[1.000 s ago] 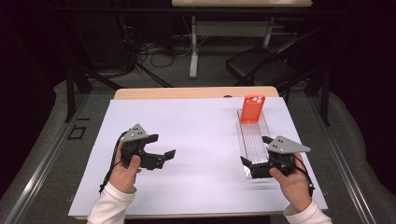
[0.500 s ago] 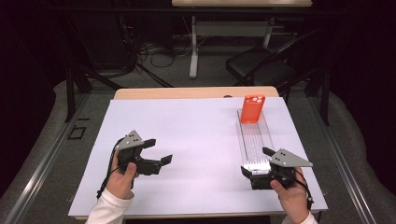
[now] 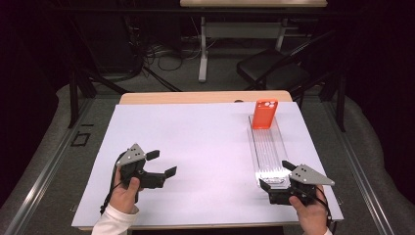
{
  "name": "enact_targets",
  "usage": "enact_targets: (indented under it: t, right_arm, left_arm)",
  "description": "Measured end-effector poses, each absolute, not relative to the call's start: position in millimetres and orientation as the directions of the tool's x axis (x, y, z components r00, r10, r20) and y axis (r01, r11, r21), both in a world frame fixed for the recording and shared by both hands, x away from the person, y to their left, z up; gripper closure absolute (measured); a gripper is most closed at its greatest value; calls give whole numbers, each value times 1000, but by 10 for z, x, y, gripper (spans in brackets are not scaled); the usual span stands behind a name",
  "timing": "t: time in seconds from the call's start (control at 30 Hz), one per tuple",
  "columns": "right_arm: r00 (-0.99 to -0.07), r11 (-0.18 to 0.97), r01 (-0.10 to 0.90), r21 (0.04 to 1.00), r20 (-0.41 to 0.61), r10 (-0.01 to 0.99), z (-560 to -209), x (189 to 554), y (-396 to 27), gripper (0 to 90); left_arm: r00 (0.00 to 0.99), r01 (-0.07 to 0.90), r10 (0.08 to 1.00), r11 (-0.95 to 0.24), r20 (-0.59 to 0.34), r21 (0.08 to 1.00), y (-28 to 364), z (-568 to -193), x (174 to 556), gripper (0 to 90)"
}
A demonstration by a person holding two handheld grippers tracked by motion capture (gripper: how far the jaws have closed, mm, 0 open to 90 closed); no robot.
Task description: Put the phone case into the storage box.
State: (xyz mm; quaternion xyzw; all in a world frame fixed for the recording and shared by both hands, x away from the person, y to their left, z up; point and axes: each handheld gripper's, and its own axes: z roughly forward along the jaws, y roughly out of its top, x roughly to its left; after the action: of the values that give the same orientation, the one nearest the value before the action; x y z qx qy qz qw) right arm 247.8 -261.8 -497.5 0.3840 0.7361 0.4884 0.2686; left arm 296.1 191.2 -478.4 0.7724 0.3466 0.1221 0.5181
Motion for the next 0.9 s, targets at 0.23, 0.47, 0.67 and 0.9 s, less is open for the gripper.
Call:
enact_targets:
  t: [0.23, 0.47, 0.67, 0.9]
  right_arm:
    - [-547, 210, 309, 928, -8, 837, -5052, 2441, -2678, 33]
    - [-539, 203, 311, 928, -4, 842, -5095, 2438, -2687, 34]
    - [-540, 216, 302, 929, -20, 842, -5138, 2451, -2684, 34]
    - [-551, 239, 298, 924, -38, 834, -5189, 2465, -2659, 34]
  left_arm:
    - [719, 410, 673, -208, -174, 888, 2019, -4892, 2891, 112]
    - [698, 418, 688, -169, -197, 892, 2102, -5003, 2844, 112]
    - [691, 421, 689, -139, -218, 896, 2117, -5098, 2869, 112]
    - [691, 426, 690, -150, -215, 892, 2097, -5178, 2908, 112]
